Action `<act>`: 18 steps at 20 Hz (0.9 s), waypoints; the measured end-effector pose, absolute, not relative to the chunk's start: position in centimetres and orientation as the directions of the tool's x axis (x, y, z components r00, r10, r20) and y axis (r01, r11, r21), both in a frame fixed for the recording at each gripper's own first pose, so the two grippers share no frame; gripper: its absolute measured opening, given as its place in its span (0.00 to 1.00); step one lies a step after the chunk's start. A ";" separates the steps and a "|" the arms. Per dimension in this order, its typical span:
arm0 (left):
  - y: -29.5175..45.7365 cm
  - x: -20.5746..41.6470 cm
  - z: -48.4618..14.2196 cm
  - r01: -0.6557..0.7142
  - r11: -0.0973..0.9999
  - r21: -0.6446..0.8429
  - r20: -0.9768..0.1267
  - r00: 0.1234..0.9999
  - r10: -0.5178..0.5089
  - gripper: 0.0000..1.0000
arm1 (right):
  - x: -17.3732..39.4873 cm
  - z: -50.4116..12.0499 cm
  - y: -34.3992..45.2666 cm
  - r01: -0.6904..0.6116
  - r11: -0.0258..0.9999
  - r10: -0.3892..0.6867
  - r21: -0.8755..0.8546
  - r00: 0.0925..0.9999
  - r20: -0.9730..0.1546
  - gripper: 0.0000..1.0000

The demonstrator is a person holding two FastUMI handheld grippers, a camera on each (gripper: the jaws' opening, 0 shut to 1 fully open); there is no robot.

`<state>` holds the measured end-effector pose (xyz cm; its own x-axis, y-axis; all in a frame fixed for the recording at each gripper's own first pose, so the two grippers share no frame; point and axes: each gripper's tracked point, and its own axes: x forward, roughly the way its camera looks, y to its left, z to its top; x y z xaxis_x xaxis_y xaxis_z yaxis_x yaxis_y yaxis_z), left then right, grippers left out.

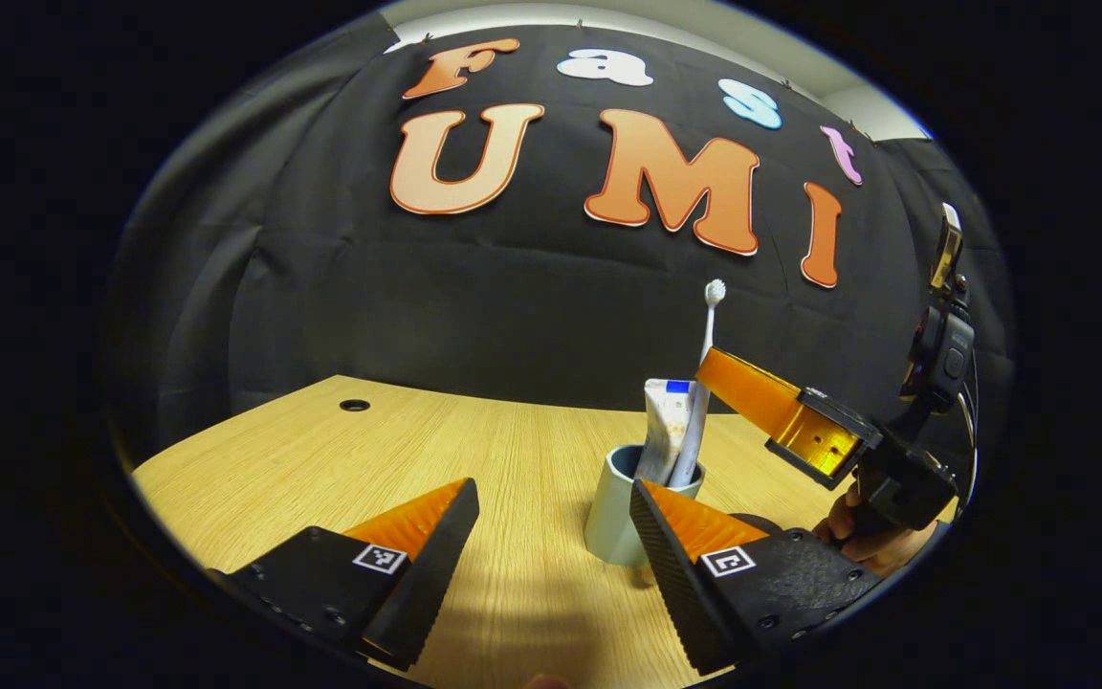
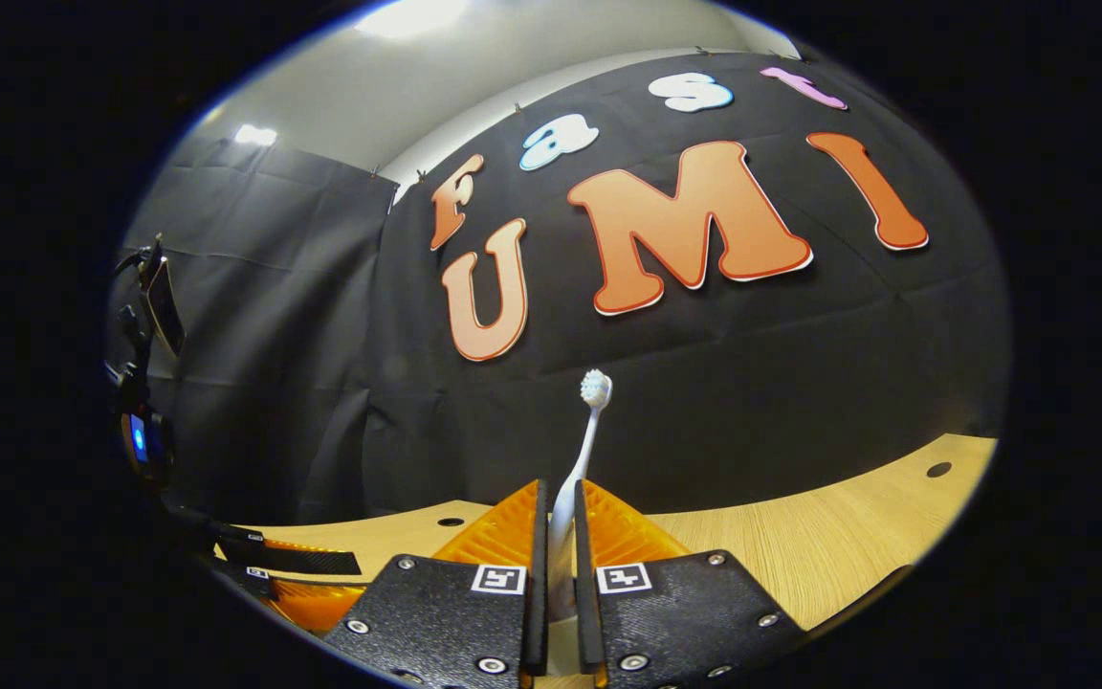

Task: Put the toothbrush and toothpaste on the desktop into the cup, then pick up the cup and place it on the coaster on the desktop.

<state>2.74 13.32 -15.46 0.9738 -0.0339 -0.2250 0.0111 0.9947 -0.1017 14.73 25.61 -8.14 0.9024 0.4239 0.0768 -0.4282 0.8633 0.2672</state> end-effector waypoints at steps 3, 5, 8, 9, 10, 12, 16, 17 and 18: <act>12.5 2.2 -14.9 0.016 0.997 -0.079 -0.240 0.970 -0.034 0.95 | 14.2 -8.3 25.8 -0.440 0.867 0.440 0.234 0.896 0.056 0.13; 11.8 2.0 -14.3 0.025 0.996 -0.086 -0.242 0.969 -0.045 0.95 | 13.6 -9.0 25.5 -0.450 0.868 0.458 0.212 0.889 0.011 0.14; 10.2 2.2 -13.7 0.038 0.997 -0.062 -0.267 0.962 -0.053 0.95 | 12.1 -8.7 24.6 -0.459 0.859 0.477 0.226 0.878 -0.030 0.25; 9.6 2.4 -13.5 0.042 0.997 -0.062 -0.278 0.959 -0.058 0.95 | 11.8 -8.1 23.8 -0.455 0.862 0.472 0.224 0.881 -0.026 0.30; 8.9 2.6 -13.5 0.051 0.997 -0.065 -0.295 0.953 -0.069 0.95 | 11.6 -7.6 23.0 -0.446 0.869 0.462 0.213 0.887 -0.028 0.40; 7.7 3.1 -13.6 0.058 0.997 -0.056 -0.334 0.940 -0.074 0.95 | 11.3 -6.3 21.3 -0.439 0.876 0.451 0.202 0.892 -0.020 0.56; 6.0 4.6 -13.8 0.083 0.996 -0.015 -0.421 0.903 -0.082 0.95 | 10.6 -3.1 17.3 -0.411 0.892 0.417 0.190 0.909 0.007 0.76; 5.6 4.9 -14.1 0.091 0.996 -0.015 -0.446 0.891 -0.088 0.95 | 10.4 -2.6 16.3 -0.402 0.898 0.407 0.179 0.914 0.009 0.83; 5.4 5.0 -14.5 0.094 0.996 -0.014 -0.474 0.876 -0.089 0.95 | 10.2 -2.1 15.3 -0.395 0.904 0.398 0.167 0.917 0.012 0.87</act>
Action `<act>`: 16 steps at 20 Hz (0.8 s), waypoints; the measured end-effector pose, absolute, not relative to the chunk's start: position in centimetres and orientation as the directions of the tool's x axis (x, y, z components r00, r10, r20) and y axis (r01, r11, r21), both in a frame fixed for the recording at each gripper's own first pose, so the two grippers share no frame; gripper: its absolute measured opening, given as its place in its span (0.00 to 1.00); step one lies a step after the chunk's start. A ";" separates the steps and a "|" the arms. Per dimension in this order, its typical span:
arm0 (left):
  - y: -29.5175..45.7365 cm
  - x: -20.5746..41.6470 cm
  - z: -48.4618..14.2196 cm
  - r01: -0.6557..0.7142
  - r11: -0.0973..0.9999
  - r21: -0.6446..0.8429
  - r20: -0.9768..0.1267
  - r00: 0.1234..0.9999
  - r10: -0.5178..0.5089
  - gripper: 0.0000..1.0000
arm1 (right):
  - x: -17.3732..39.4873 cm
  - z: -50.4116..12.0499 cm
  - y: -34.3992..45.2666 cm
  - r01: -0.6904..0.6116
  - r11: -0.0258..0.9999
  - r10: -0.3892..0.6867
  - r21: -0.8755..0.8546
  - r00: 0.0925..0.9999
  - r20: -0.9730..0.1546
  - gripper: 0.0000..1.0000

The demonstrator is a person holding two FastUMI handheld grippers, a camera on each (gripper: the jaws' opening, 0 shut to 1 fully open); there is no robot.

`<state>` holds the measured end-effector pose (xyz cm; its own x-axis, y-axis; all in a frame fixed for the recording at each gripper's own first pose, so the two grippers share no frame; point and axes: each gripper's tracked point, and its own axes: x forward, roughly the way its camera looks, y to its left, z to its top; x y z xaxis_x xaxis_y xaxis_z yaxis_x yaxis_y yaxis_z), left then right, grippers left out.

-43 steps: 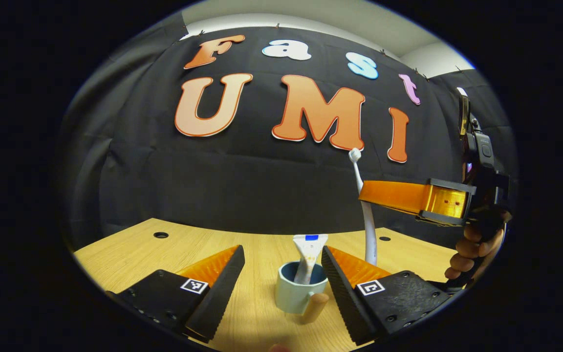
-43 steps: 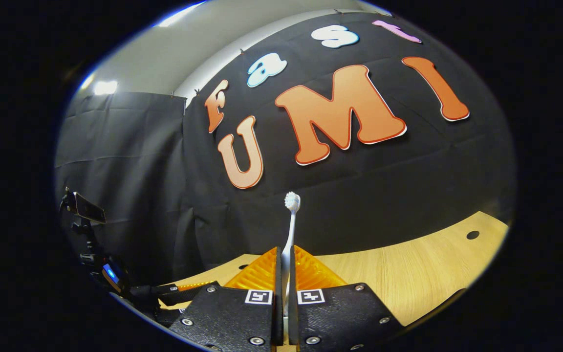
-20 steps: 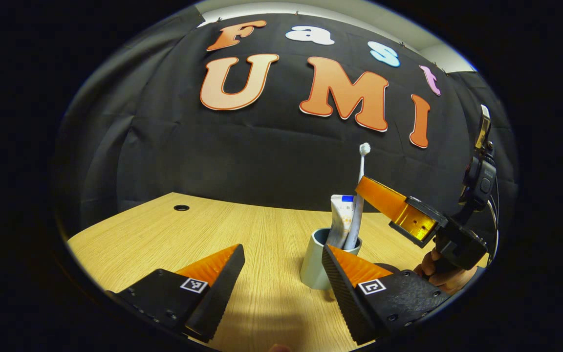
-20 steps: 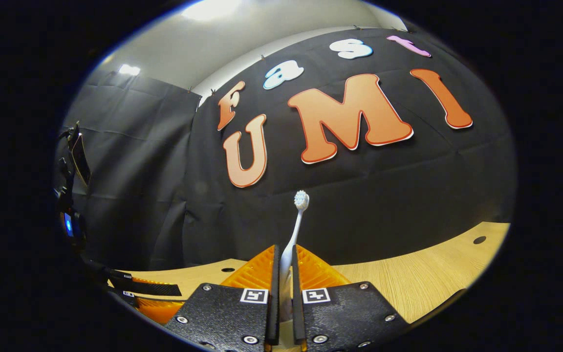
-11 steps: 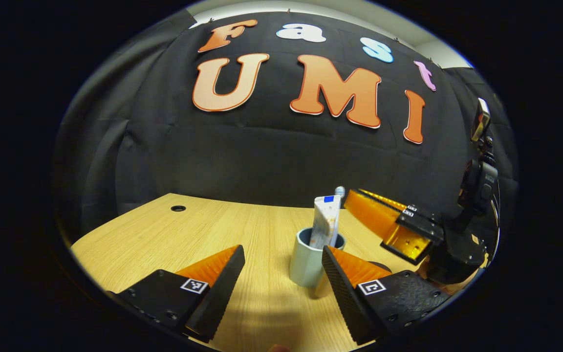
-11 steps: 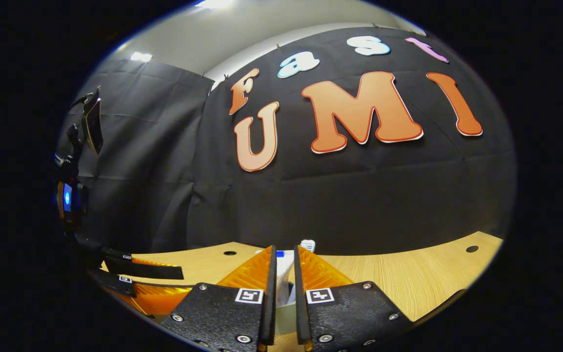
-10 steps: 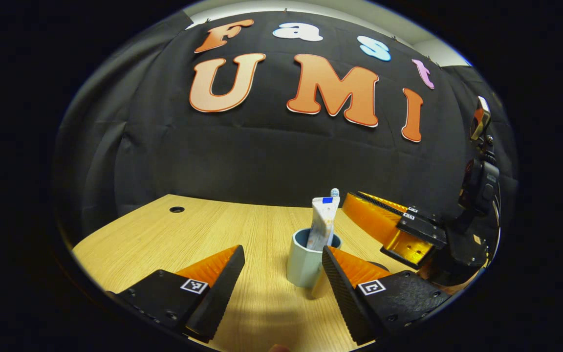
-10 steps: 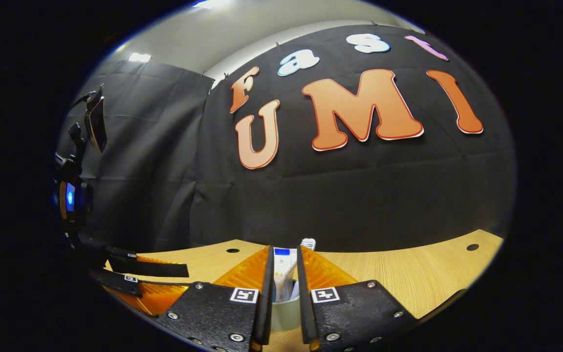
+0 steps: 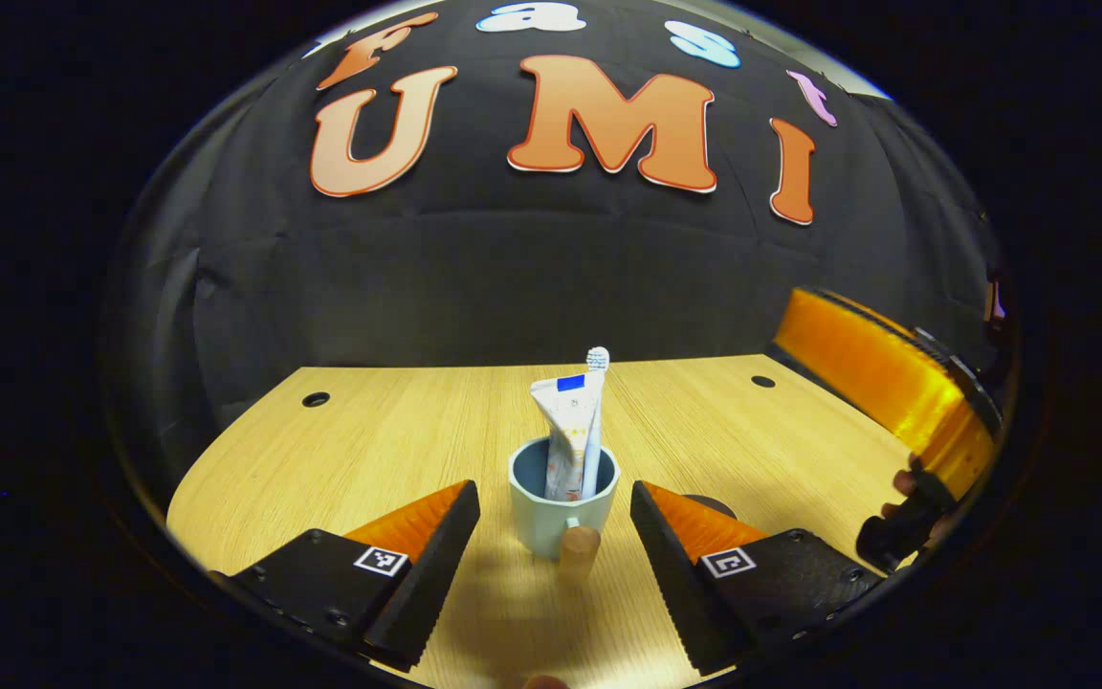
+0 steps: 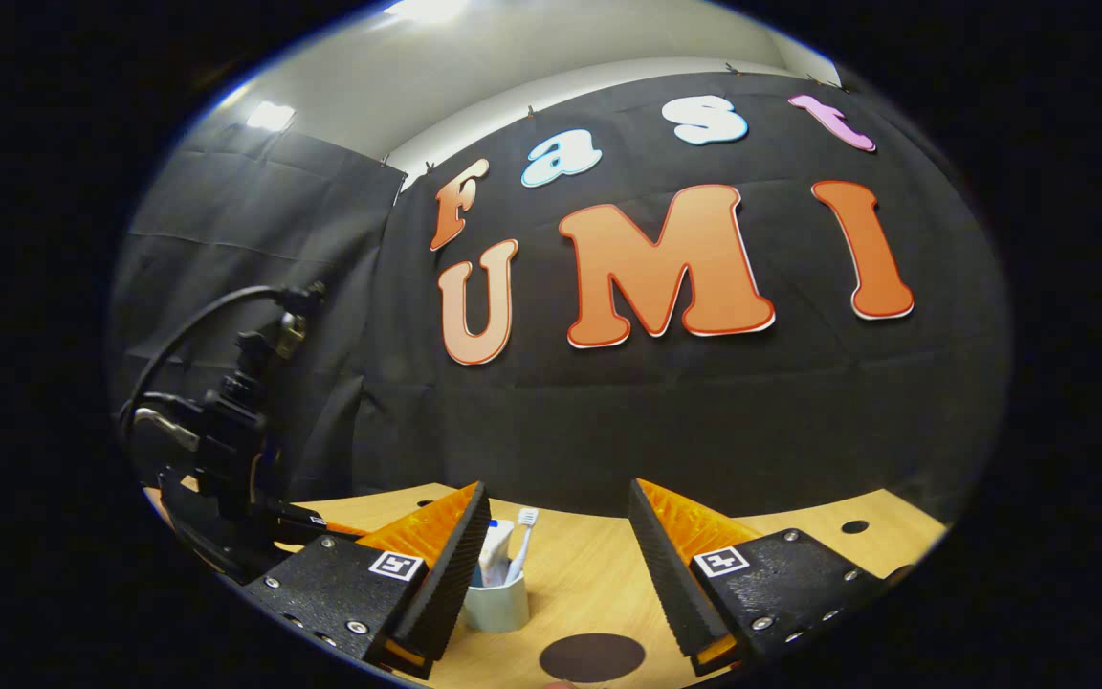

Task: Put the toothbrush and toothpaste on the desktop into the cup, then pick up the cup and place it on the coaster on the desktop.

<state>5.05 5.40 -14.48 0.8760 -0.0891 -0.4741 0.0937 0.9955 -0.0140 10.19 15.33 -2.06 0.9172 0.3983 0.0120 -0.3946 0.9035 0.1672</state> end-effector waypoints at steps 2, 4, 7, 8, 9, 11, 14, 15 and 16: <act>5.1 5.6 -14.8 0.103 0.995 -0.001 -0.523 0.848 -0.089 0.95 | 9.5 -1.3 13.5 -0.378 0.913 0.382 0.152 0.924 0.008 0.91; 4.6 5.9 -15.3 0.117 0.993 0.007 -0.575 0.813 -0.091 0.95 | 8.8 -0.6 11.8 -0.367 0.919 0.370 0.147 0.929 0.006 0.94; 4.3 6.0 -15.1 0.127 0.992 0.007 -0.646 0.757 -0.093 0.95 | 7.9 -0.5 9.2 -0.332 0.937 0.334 0.112 0.942 -0.004 1.00; 4.5 6.1 -15.0 0.124 0.992 0.011 -0.665 0.742 -0.085 0.95 | 7.6 -0.5 8.4 -0.323 0.941 0.325 0.101 0.946 -0.003 0.95; 4.6 6.2 -14.9 0.127 0.992 0.017 -0.681 0.728 -0.082 0.95 | 7.2 -0.3 7.8 -0.319 0.943 0.320 0.099 0.947 0.000 0.95; 4.4 6.2 -15.1 0.144 0.989 0.022 -0.725 0.684 -0.083 0.95 | 6.4 -0.2 7.0 -0.320 0.941 0.322 0.110 0.947 0.001 0.91; 4.2 6.2 -16.7 0.146 0.989 0.014 -0.786 0.614 -0.079 0.95 | 5.7 0.0 5.7 -0.309 0.946 0.310 0.102 0.951 0.004 0.96; 4.1 6.2 -17.2 0.142 0.990 0.012 -0.798 0.597 -0.076 0.95 | 5.4 0.2 5.5 -0.307 0.946 0.308 0.098 0.951 0.011 0.96; 4.1 6.2 -17.6 0.134 0.991 0.015 -0.808 0.586 -0.068 0.98 | 5.1 0.5 5.3 -0.311 0.945 0.311 0.095 0.950 0.018 0.96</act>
<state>6.23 4.13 -17.56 0.5857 -0.0676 -0.8077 0.1344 0.9908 0.0146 5.07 5.34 0.49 0.9502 0.3111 0.0185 -0.3114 0.9455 0.0952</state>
